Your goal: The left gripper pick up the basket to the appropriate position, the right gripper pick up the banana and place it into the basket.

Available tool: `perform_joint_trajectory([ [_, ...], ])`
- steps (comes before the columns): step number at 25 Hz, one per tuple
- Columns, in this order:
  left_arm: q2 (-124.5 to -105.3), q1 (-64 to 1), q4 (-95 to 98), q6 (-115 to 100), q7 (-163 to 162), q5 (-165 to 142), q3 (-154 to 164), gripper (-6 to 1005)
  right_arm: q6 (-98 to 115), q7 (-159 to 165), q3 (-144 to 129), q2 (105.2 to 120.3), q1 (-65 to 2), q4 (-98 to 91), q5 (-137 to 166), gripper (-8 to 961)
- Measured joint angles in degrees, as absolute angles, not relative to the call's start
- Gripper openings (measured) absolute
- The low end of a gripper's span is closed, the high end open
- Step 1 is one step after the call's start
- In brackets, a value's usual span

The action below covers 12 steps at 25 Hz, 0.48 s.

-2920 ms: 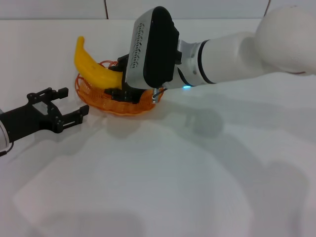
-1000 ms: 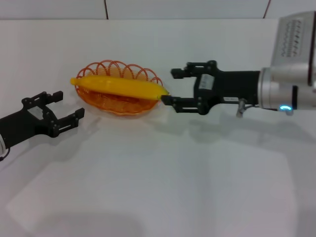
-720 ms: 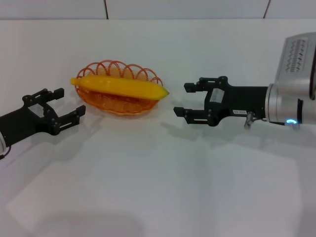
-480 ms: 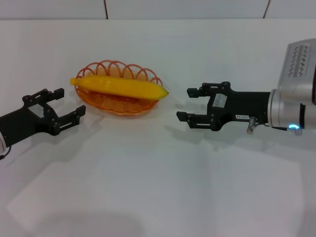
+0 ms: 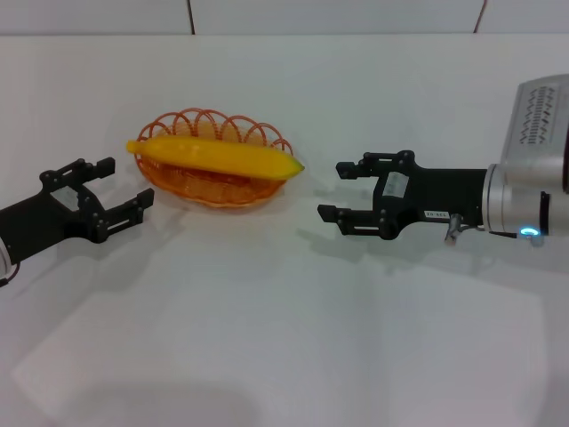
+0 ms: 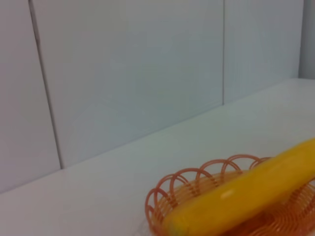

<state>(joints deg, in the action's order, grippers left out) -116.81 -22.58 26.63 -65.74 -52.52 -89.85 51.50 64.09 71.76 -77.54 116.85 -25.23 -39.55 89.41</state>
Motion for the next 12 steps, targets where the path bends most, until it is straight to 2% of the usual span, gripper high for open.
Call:
perform_joint_trajectory([
  [12,-116.81,-22.59,26.63,-65.82,-52.47,-89.73,51.5,771,64.54,71.65,-77.25,116.89,-25.14,-39.55,89.3,701],
])
